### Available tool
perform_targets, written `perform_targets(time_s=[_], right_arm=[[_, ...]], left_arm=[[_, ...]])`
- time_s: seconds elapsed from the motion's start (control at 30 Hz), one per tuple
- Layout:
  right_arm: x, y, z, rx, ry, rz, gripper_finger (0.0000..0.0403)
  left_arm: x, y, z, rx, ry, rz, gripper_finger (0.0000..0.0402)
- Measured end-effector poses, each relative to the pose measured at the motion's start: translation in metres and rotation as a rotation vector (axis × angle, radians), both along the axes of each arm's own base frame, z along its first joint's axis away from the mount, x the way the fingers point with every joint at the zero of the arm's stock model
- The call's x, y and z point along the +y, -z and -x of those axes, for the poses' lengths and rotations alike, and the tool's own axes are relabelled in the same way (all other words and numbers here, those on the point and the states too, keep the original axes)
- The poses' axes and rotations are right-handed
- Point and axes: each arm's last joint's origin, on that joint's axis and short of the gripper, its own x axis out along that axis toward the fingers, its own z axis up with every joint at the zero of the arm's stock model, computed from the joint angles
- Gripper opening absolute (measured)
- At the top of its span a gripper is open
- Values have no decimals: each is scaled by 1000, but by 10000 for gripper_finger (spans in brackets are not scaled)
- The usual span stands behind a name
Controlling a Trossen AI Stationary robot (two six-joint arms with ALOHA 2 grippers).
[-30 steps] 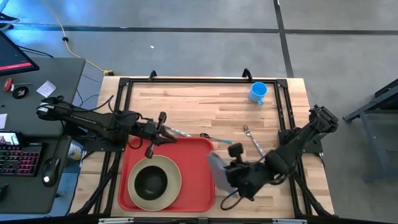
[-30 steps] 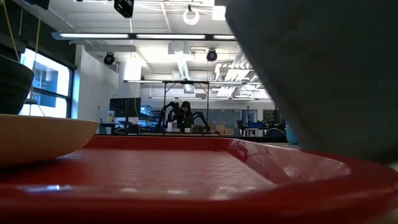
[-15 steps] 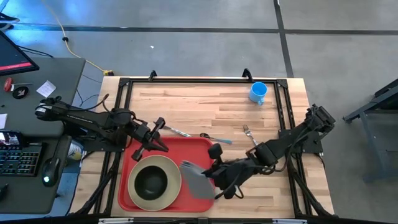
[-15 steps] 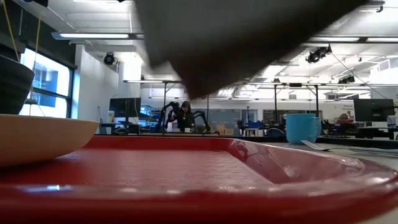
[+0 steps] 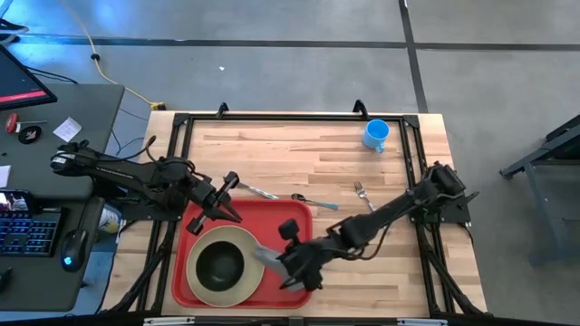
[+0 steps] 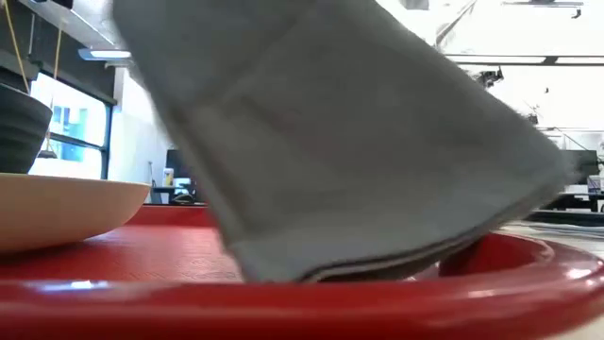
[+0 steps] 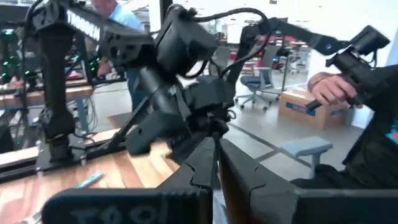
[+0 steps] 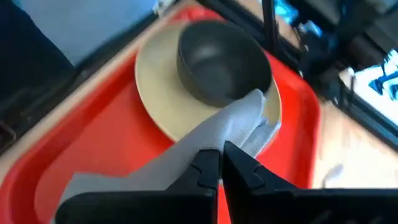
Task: Set up tray
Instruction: Put the gray napkin on the red serving tray to the right of the light brown plate
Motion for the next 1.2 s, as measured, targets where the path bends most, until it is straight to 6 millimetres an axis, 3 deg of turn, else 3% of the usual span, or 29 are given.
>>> perform_targets(time_s=[0.27,0.37,0.5,0.9,1.2], right_arm=[[-3,-19,-5,-136,-7,-63,0],[-5,-18,-3,-101,16,-61,0],[-16,1,-3,8,97,-82,0],[-58,83,15,212,246,42,0],[-81,117,27,266,299,86,21]], left_arm=[[0,0,3,10,11,-2,56],[1,-3,6,-6,11,1,56],[1,-3,9,8,11,-2,56],[2,-1,10,19,6,-10,56],[2,-1,10,18,5,-12,56]])
